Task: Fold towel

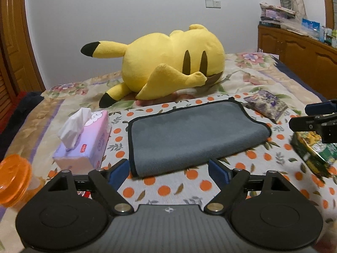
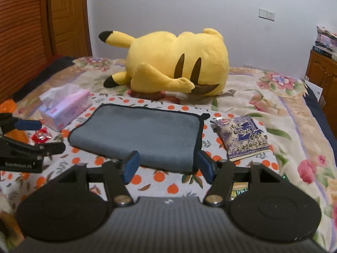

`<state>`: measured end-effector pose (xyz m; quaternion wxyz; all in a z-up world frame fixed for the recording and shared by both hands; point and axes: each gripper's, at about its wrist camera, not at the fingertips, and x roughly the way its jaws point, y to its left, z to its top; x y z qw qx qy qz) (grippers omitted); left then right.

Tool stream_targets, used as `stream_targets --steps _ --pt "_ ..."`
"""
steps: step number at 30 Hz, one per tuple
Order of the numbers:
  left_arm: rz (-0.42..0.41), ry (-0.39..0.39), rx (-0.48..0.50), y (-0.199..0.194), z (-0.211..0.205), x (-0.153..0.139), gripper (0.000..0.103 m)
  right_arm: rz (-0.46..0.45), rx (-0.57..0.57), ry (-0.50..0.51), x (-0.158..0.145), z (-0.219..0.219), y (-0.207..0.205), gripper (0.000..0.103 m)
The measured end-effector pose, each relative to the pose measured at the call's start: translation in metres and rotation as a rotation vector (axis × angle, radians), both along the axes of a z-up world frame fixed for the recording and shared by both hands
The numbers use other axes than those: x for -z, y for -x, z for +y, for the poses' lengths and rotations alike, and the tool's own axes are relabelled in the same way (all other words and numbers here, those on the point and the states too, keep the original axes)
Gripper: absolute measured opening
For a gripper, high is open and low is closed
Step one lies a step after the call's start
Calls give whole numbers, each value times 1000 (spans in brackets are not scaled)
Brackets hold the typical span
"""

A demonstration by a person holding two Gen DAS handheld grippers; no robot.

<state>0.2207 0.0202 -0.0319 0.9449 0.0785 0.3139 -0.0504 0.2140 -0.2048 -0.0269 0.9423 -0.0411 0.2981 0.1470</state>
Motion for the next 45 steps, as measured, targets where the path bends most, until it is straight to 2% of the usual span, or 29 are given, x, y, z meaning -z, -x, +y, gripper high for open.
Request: stream_targets --steps 12,24,27,30,35,45 --pt "-4 18 -15 52 -5 -23 93 -17 27 -26 -13 -18 49 62" --pt "-36 15 -17 96 -7 -55 95 -45 64 -55 -36 -46 93 71" --pt "-46 19 -18 106 -8 -65 95 -56 75 -57 -42 -51 102 77" --pt "-54 23 -16 115 -8 -72 98 -72 81 -53 -47 -55 110 89" --pt "-72 23 -8 131 -10 -82 99 -94 92 -61 -55 -61 122 103" --pt "-90 27 -16 159 -14 -90 103 -116 106 -78 -64 -66 144 103"
